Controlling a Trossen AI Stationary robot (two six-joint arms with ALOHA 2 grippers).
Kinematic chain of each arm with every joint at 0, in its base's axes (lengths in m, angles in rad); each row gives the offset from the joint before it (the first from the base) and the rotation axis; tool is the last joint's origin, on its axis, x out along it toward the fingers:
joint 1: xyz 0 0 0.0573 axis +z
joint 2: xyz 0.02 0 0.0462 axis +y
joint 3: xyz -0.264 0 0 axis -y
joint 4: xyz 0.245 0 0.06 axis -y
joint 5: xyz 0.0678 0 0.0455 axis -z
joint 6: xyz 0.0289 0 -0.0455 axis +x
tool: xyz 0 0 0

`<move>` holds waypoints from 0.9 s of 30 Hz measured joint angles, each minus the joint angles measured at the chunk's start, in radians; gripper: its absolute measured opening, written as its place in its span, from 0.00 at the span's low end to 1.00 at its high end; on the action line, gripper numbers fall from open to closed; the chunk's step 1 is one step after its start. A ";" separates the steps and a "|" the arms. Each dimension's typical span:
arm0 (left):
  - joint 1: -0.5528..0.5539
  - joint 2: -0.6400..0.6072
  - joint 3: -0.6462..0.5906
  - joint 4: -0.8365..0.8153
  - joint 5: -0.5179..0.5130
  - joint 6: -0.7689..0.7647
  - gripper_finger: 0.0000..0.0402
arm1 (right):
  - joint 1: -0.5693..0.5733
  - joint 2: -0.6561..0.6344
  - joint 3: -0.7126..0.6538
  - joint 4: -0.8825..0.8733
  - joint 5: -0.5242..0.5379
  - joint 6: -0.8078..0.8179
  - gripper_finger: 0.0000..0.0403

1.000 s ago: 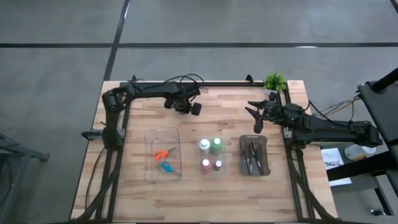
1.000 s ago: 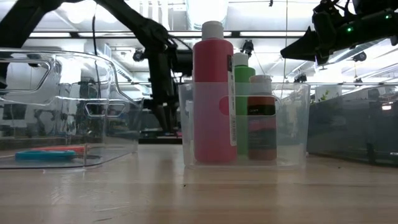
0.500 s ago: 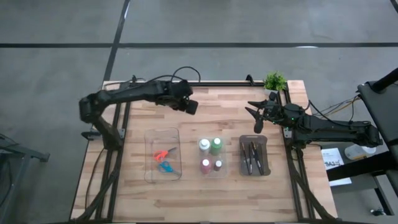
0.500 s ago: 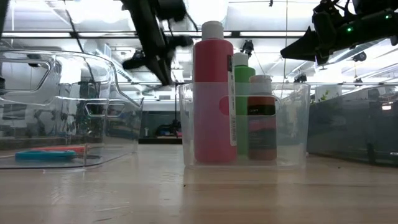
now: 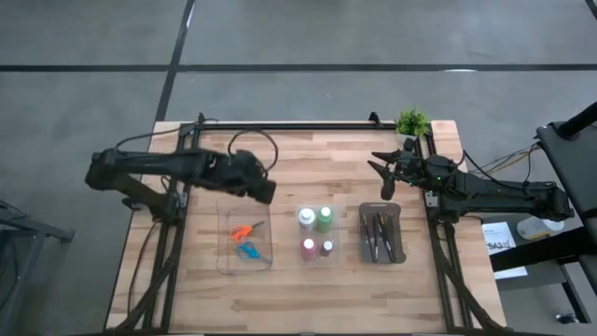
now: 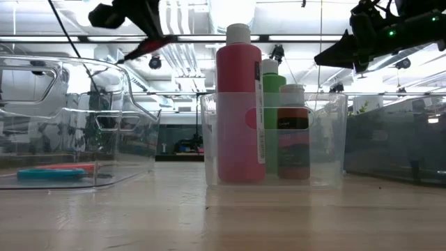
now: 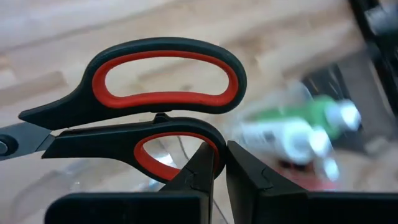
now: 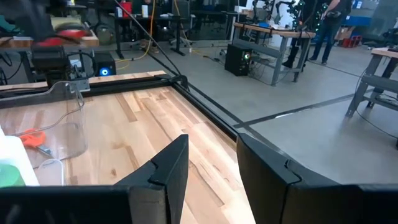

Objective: Pick & Place Paint Supplies
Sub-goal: Put the black scissors into the transparent bin

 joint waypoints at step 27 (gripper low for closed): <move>-0.361 0.086 -0.221 0.106 0.161 0.230 0.06 | 0.000 0.000 0.000 0.000 0.000 0.000 0.33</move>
